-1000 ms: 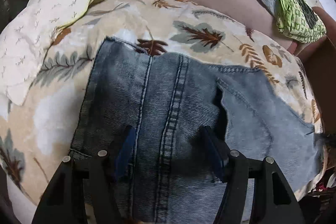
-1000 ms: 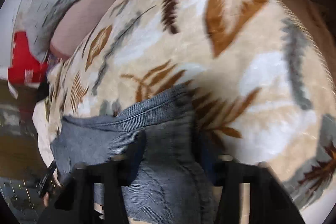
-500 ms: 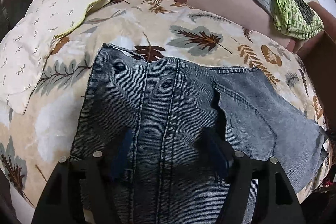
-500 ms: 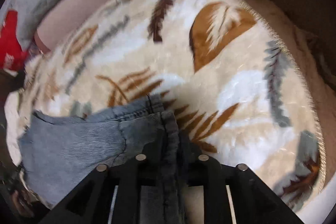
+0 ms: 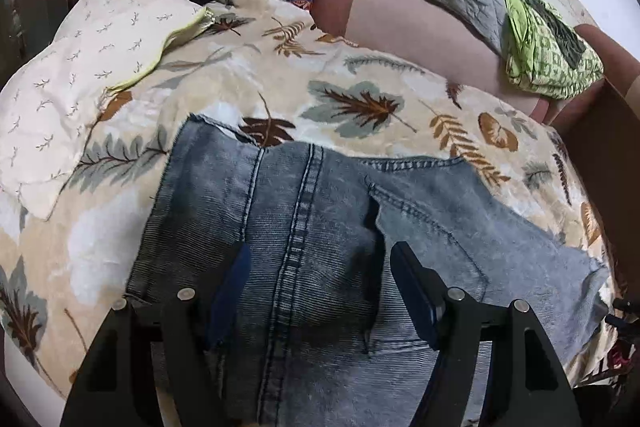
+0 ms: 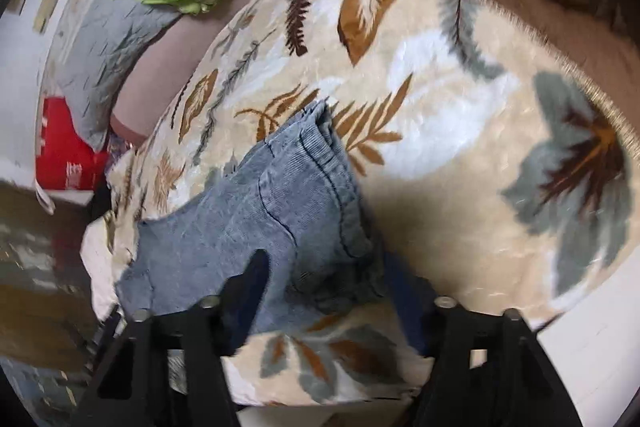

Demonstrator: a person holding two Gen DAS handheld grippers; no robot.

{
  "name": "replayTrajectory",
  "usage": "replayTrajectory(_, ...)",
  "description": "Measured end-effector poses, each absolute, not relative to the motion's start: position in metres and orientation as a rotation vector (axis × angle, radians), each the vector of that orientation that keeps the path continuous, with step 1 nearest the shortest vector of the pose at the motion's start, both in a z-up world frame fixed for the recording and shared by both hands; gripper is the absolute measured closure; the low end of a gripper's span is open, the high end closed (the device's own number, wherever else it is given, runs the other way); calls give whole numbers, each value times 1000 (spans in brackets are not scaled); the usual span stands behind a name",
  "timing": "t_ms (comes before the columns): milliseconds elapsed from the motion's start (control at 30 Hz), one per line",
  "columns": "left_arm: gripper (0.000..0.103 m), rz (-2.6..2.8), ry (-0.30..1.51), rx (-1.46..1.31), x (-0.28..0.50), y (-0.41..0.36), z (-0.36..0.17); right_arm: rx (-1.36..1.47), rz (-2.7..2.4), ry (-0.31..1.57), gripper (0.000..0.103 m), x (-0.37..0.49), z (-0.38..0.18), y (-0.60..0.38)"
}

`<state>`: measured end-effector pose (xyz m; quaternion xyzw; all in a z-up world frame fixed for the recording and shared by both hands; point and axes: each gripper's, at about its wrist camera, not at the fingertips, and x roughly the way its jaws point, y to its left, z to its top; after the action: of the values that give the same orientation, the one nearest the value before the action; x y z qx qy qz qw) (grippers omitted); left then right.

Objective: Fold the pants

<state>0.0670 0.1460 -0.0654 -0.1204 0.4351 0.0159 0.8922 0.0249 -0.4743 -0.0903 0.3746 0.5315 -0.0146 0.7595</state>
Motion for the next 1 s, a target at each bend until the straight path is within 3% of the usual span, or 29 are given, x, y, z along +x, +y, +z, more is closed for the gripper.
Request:
replayTrajectory(67,30,56,918,-243,69,149,-76,850,-44,1174,64,33,-101,-466)
replayTrajectory(133,30,66,940,-290,72,155,-84,823,-81,1190,90,36,-107,-457)
replayTrajectory(200,30,75,926,-290,71,157,-83,768,-114,1171,91,35,-102,-452)
replayTrajectory(300,30,72,926,-270,71,155,-84,658,-149,1141,91,22,-84,-442)
replayTrajectory(467,29,85,927,-253,72,152,-84,636,-126,1238,88,16,-107,-444)
replayTrajectory(533,29,88,919,-244,70,150,-80,606,-136,1221,76,16,-89,-448)
replayTrajectory(667,29,62,866,-203,66,138,-71,495,-182,1119,71,33,-47,-462)
replayTrajectory(733,29,52,861,-172,68,133,-71,484,-145,1139,53,58,-49,-469)
replayTrajectory(967,29,70,893,-195,71,139,-79,432,-109,1264,52,141,-102,-462)
replayTrajectory(1000,29,70,893,-194,71,138,-80,414,-102,1275,60,144,-106,-458)
